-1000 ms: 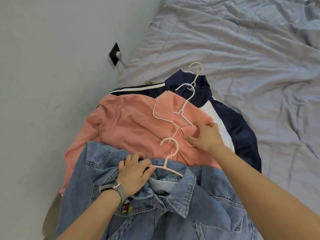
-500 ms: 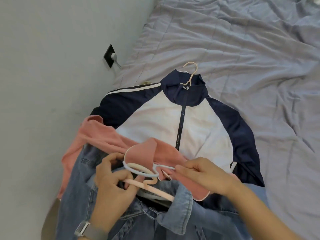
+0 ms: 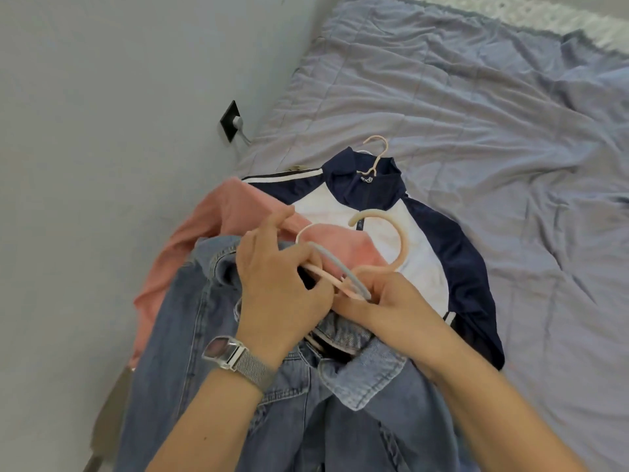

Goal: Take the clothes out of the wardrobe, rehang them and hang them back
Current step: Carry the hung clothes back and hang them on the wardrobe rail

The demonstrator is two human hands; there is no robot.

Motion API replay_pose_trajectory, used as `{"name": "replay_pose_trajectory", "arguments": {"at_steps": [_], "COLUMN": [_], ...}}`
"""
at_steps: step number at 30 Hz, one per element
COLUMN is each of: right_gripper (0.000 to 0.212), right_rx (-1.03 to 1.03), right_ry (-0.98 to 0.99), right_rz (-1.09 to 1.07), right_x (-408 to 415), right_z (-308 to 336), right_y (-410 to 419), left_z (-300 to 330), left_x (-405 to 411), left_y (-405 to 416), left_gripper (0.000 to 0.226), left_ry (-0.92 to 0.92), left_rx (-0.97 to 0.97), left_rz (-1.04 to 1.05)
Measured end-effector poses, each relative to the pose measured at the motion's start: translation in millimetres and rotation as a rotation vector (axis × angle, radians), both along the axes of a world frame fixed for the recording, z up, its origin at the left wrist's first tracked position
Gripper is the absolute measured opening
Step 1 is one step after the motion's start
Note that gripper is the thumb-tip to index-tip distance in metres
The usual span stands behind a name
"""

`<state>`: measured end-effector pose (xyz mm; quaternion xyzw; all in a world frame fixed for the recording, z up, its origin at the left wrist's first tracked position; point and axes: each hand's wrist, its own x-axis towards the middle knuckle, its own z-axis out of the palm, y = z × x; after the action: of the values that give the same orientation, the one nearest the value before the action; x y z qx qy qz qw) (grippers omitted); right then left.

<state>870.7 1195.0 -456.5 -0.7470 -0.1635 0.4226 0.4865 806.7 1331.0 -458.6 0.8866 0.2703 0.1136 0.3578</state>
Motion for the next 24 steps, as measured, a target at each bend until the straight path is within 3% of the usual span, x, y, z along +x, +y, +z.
{"name": "replay_pose_trajectory", "arguments": {"at_steps": [3,7,13,18,24], "right_gripper": [0.04,0.033,0.028,0.036,0.046], "right_rx": [-0.01,-0.025,0.037,0.16,0.132], "right_ry": [0.195,0.282,0.229,0.124,0.307], "right_rz": [-0.038,-0.032,-0.028,0.108,0.208], "right_x": [-19.5,-52.4,-77.6,-102.1,-179.1], "right_z": [9.1,30.5,124.7,231.7,297.3], "right_y": [-7.5,-34.2,-82.6,-110.6,-119.0], "left_z": [8.6,42.7,121.4,210.7,277.0], "left_x": [-22.6,-66.1,-126.3,-168.4,-238.5], "left_y": [-3.8,-15.1,-65.3,-120.1,-164.0], "left_gripper": [0.041,0.043,0.028,0.044,0.041], "left_ry": [-0.05,-0.096,-0.132,-0.304,-0.368], "left_rx": [-0.136,-0.244,-0.243,-0.276,-0.173], "left_rz": [0.068,0.112,0.139,0.371,0.518]}}
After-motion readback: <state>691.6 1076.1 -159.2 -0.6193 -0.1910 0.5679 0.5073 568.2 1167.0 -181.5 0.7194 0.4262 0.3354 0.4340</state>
